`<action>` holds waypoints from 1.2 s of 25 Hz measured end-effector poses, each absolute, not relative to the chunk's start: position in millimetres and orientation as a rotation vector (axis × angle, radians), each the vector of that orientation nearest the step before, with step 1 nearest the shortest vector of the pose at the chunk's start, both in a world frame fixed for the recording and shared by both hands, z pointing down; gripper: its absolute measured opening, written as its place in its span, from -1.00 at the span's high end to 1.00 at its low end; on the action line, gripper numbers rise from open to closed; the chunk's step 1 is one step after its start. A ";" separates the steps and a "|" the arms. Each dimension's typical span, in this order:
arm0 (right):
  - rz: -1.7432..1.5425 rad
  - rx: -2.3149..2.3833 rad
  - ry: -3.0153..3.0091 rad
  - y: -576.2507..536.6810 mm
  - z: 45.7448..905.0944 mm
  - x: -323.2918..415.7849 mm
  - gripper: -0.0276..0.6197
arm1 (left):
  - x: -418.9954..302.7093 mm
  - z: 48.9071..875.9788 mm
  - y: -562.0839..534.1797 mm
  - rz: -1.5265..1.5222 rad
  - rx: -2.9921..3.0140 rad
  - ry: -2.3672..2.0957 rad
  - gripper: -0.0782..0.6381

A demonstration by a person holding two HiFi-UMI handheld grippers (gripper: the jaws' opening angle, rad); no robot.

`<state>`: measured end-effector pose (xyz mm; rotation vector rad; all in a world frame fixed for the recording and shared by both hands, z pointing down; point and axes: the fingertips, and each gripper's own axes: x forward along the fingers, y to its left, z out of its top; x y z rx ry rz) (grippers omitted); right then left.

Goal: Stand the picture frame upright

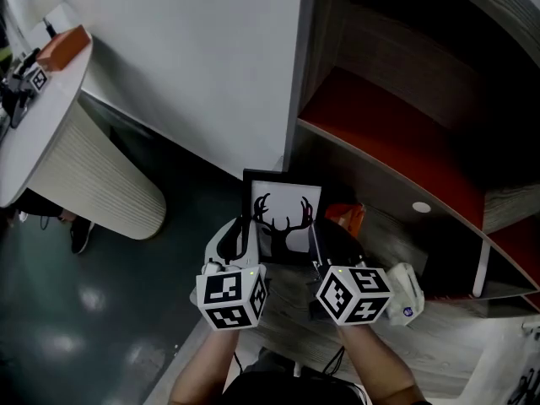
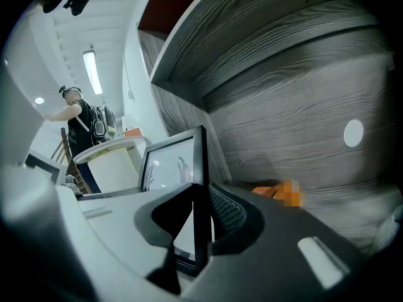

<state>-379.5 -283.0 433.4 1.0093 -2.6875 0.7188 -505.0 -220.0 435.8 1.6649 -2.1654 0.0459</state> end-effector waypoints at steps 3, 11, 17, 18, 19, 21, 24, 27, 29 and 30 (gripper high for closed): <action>0.712 1.018 -2.691 -286.2 434.7 -379.7 0.69 | -505.6 437.4 -224.5 0.044 1.677 -2.164 0.58; 0.680 1.026 -2.689 -296.1 439.6 -382.7 0.68 | -507.6 444.5 -234.4 0.041 1.696 -2.164 0.58; 0.644 1.027 -2.695 -302.2 441.4 -384.7 0.68 | -508.5 447.1 -242.2 0.050 1.709 -2.165 0.58; 0.641 1.028 -2.695 -303.1 441.8 -384.8 0.68 | -508.4 447.7 -243.1 0.053 1.711 -2.165 0.58; 0.638 1.029 -2.695 -303.9 442.3 -384.9 0.68 | -508.3 448.4 -244.0 0.055 1.713 -2.165 0.58; 0.630 1.028 -2.695 -305.1 443.2 -384.9 0.67 | -508.6 449.9 -245.9 0.061 1.715 -2.163 0.58; 0.611 1.029 -2.692 -307.5 444.9 -383.9 0.67 | -508.1 451.2 -250.1 0.066 1.728 -2.156 0.58; 0.600 1.035 -2.690 -311.0 446.0 -382.5 0.67 | -506.4 451.9 -254.5 0.075 1.746 -2.152 0.58; 0.593 1.034 -2.688 -312.0 447.1 -382.4 0.67 | -506.4 453.6 -256.2 0.080 1.748 -2.150 0.58; 0.591 1.032 -2.687 -311.9 447.9 -382.6 0.67 | -506.8 454.5 -256.7 0.084 1.747 -2.149 0.58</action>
